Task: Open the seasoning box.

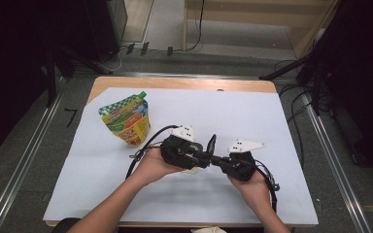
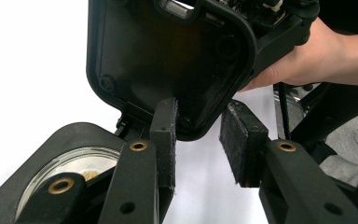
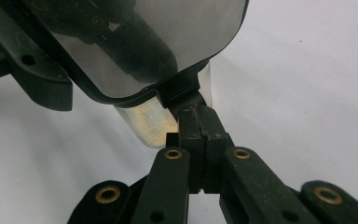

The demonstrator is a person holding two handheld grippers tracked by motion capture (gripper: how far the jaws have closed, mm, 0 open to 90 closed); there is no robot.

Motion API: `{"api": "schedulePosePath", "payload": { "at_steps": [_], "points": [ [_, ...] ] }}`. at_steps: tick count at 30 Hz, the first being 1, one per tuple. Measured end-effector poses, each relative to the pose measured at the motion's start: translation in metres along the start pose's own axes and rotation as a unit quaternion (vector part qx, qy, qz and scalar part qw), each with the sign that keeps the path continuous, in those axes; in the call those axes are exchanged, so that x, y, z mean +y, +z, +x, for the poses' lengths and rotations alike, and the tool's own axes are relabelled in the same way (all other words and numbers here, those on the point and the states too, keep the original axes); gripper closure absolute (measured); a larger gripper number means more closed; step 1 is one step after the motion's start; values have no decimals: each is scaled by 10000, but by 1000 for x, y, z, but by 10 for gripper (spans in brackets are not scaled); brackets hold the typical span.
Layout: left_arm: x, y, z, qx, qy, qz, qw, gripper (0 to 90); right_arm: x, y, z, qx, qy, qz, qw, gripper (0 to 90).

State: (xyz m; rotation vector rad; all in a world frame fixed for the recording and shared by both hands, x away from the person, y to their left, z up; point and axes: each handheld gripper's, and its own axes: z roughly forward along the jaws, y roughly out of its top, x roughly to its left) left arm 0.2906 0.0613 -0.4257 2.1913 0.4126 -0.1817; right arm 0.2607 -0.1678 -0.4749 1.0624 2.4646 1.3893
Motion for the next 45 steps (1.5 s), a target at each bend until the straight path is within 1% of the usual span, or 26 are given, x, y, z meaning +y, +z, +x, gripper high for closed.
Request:
{"api": "schedulePosePath", "payload": {
  "at_steps": [2,3,6,11,12,13,17,18,20,21,23,24,25,26,27,28,29,30,31,32,33,36,40,42,44,45],
  "points": [
    [0,-1,0,3,11,-4,10000,673,0,0,0,29,9,9,10000,900],
    [-1,-3,-1,16,12,-18,10000,673,0,-1,0,94,34,23,9999,900],
    [-2,-8,0,24,23,-30,10000,665,-1,-2,3,121,-25,82,9999,900],
    [-7,-22,5,128,-111,-92,9998,640,-4,-2,11,254,-84,121,9996,900],
    [-7,-22,5,128,-111,-92,9998,635,-4,-2,11,254,-84,121,9996,900],
    [-9,-26,7,174,-109,-104,9997,629,-5,1,13,262,-93,190,9994,900],
    [-14,-31,9,232,-120,-168,9995,610,-6,6,12,255,-126,255,9993,900],
    [-17,-34,11,187,-166,-204,9995,619,-5,8,10,238,-109,253,9993,900],
    [-18,-36,12,186,-186,-236,9994,643,-5,9,8,276,-95,265,9992,900],
    [-20,-40,15,195,-272,-308,9990,649,-5,10,7,244,-112,279,9993,900],
    [-21,-42,15,237,-272,-335,9988,645,-4,10,7,252,-121,283,9992,900],
    [-22,-44,16,305,-269,-343,9986,634,-3,10,5,218,-145,272,9993,900],
    [-24,-48,16,412,-327,-362,9980,625,-3,10,3,211,-123,272,9993,900],
    [-24,-48,16,412,-327,-362,9980,611,-2,10,2,186,-118,268,9994,900],
    [-25,-50,17,455,-390,-422,9973,611,-2,10,2,186,-118,268,9994,900],
    [-26,-53,23,232,-641,-416,9968,600,-1,9,-2,171,-67,255,9995,900],
    [-27,-54,24,238,-722,-394,9963,600,-1,9,-4,165,-65,249,9995,900],
    [-27,-54,24,238,-722,-394,9963,602,-1,9,-4,165,-65,249,9995,900],
    [-30,-56,25,334,-678,-339,9966,601,0,10,-7,144,-61,250,9996,900],
    [-30,-56,25,334,-678,-339,9966,594,0,10,-7,144,-61,250,9996,900],
    [-32,-59,25,446,-647,-332,9963,575,1,10,-10,129,-41,242,9996,900],
    [-36,-64,25,528,-629,-406,9958,544,1,10,-15,77,21,213,9997,900],
    [-42,-72,28,581,-616,-515,9951,500,3,11,-20,43,54,153,9999,900],
    [-44,-76,28,623,-587,-567,9947,478,4,12,-22,-3,42,185,9998,900],
    [-45,-78,29,636,-590,-569,9946,451,5,13,-23,-33,18,173,9998,900],
    [-48,-81,30,664,-642,-566,9941,435,5,13,-24,-34,59,182,9998,900]
  ]
}}
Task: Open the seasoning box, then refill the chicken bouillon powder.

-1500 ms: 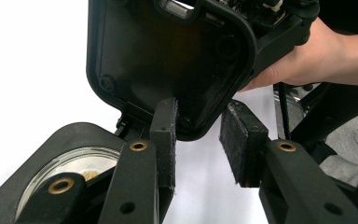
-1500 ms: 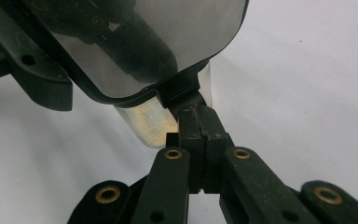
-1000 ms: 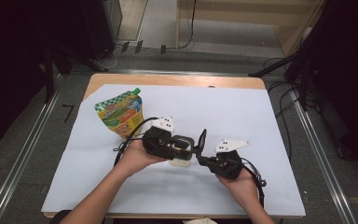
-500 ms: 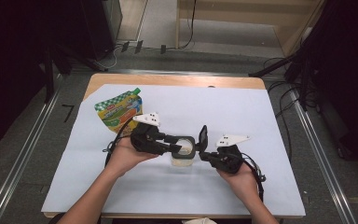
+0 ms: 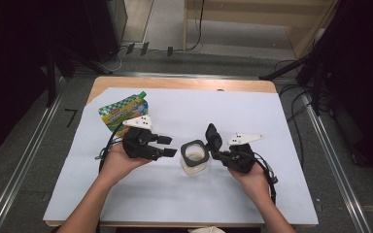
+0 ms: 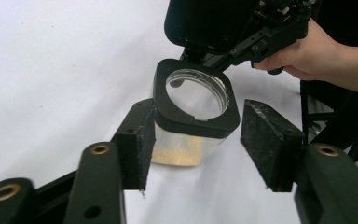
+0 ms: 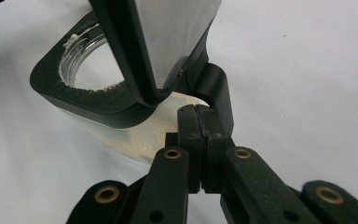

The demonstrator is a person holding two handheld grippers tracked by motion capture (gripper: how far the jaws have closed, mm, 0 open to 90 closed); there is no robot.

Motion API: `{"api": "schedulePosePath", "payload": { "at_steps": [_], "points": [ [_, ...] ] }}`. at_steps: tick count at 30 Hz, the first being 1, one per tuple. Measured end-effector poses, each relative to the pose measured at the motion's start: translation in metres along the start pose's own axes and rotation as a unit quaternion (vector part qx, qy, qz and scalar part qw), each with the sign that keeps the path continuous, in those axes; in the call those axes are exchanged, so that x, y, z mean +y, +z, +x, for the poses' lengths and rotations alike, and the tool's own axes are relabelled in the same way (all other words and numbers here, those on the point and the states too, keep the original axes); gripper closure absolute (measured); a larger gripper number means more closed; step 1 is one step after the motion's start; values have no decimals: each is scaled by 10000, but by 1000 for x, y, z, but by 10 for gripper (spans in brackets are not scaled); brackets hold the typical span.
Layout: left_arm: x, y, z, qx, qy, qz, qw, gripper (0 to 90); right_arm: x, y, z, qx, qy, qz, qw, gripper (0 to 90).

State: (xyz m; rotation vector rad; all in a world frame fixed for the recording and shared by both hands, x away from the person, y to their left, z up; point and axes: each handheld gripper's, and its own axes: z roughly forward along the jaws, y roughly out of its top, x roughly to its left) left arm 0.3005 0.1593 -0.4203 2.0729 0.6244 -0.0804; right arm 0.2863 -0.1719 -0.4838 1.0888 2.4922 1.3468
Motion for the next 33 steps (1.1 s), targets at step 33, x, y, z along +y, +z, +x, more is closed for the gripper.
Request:
{"api": "schedulePosePath", "payload": {
  "at_steps": [33],
  "points": [
    [-19,-64,31,659,-448,203,9966,470,-12,-18,36,550,-170,-50,9983,581]
  ]
}}
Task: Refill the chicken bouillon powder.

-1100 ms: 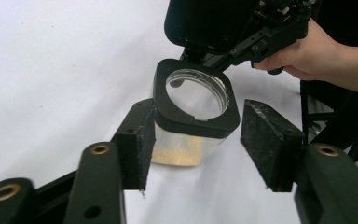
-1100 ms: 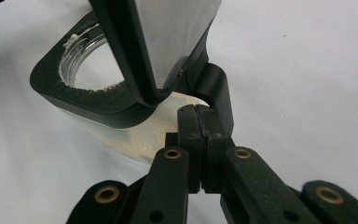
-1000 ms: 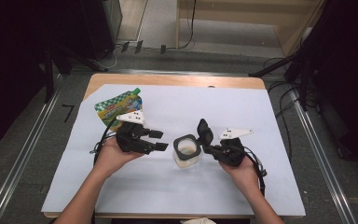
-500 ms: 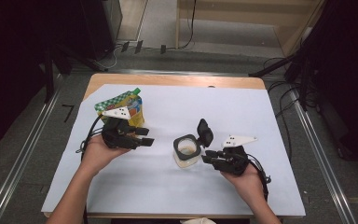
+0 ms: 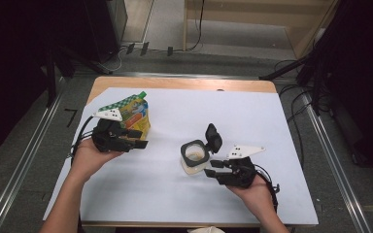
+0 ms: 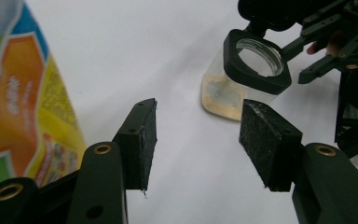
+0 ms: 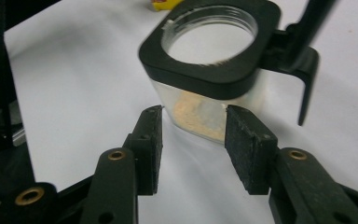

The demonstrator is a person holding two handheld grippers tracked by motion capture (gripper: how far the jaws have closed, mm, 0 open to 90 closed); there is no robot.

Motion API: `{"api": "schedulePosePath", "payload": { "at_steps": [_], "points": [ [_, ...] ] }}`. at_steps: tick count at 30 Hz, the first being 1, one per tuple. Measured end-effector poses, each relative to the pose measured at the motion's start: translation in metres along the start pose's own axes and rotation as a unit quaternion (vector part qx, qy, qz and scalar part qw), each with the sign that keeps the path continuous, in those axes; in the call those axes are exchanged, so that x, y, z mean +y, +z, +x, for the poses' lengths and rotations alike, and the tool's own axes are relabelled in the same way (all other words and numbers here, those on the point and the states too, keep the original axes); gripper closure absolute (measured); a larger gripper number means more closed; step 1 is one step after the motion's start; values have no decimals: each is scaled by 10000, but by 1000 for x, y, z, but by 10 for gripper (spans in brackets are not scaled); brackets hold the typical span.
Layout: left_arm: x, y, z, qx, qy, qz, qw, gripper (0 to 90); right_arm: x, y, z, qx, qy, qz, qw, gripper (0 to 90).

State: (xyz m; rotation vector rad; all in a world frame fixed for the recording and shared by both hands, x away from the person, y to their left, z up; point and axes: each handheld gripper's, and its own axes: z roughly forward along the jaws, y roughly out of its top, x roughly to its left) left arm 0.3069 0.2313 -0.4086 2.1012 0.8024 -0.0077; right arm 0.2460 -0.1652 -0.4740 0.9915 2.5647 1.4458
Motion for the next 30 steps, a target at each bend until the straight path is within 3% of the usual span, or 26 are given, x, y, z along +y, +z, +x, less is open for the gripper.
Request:
{"api": "schedulePosePath", "payload": {
  "at_steps": [5,12,19,30],
  "points": [
    [-5,-9,7,242,-104,83,9996,469,3,0,9,128,-123,18,9998,589],
    [-11,-18,14,282,-217,33,9994,479,8,3,22,351,-301,-1,9989,589],
    [-17,-29,12,302,-280,46,9991,474,11,12,36,509,-513,95,9973,588],
    [-32,-48,14,438,-434,-2,9981,472,16,23,43,664,-685,186,9953,585]
  ]
}}
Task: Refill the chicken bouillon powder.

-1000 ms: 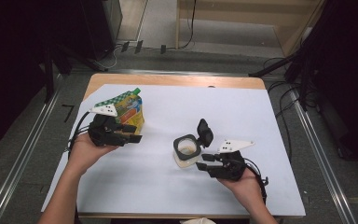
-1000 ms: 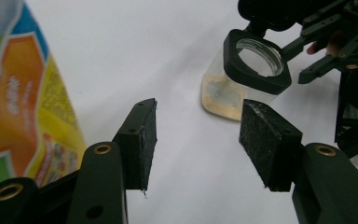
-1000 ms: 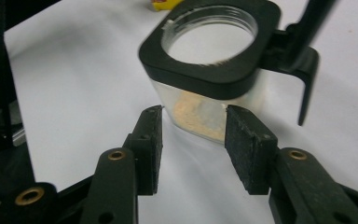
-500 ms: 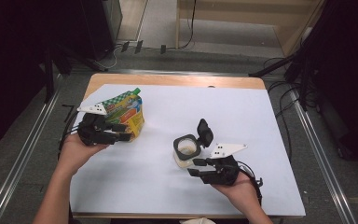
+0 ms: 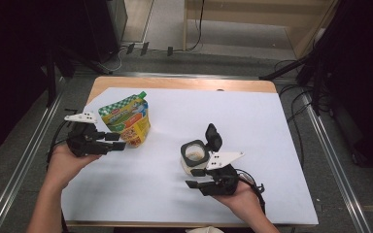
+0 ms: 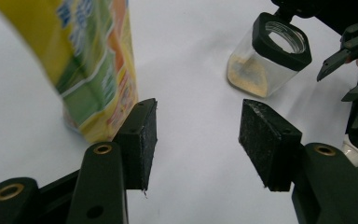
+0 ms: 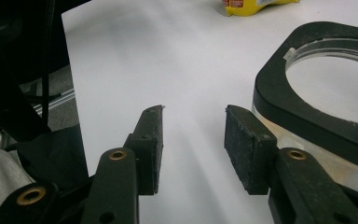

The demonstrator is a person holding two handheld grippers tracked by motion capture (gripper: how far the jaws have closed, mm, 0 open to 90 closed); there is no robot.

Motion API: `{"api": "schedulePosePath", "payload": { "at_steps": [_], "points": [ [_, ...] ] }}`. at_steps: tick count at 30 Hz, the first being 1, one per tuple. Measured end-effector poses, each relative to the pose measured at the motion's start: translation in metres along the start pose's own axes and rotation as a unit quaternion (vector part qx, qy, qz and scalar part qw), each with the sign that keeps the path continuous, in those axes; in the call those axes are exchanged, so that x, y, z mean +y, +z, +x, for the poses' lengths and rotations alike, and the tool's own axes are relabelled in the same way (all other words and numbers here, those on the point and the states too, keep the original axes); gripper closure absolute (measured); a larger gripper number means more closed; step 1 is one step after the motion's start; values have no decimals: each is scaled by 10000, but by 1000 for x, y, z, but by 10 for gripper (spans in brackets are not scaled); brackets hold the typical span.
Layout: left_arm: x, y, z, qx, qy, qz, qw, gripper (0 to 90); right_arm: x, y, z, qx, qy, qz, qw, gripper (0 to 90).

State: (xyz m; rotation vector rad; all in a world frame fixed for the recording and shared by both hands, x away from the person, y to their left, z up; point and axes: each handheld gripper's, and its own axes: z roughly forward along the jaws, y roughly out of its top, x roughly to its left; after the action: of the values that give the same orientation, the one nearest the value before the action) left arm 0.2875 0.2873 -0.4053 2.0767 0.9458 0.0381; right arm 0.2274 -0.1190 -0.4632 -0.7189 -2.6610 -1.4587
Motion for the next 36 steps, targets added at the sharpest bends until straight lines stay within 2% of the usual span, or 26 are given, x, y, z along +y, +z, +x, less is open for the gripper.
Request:
{"api": "schedulePosePath", "payload": {
  "at_steps": [4,10,14,17,24,30,36],
  "points": [
    [-7,-9,6,119,-148,-33,9998,474,2,4,0,33,-53,17,10000,581],
    [-10,-12,14,324,-302,-34,9990,474,2,8,2,85,-82,58,9999,581],
    [-8,-8,18,406,-314,-15,9987,471,3,11,3,83,-128,87,9998,580],
    [-1,-1,21,461,-301,-79,9985,470,3,16,6,94,-157,116,9998,574],
    [11,14,25,469,-282,-123,9984,482,2,23,9,89,-87,144,9998,535],
    [20,25,30,527,-300,-187,9980,556,1,25,8,14,-41,100,9999,517],
    [23,25,33,596,-374,-321,9970,686,0,24,8,-67,35,58,10000,500]
  ]
}}
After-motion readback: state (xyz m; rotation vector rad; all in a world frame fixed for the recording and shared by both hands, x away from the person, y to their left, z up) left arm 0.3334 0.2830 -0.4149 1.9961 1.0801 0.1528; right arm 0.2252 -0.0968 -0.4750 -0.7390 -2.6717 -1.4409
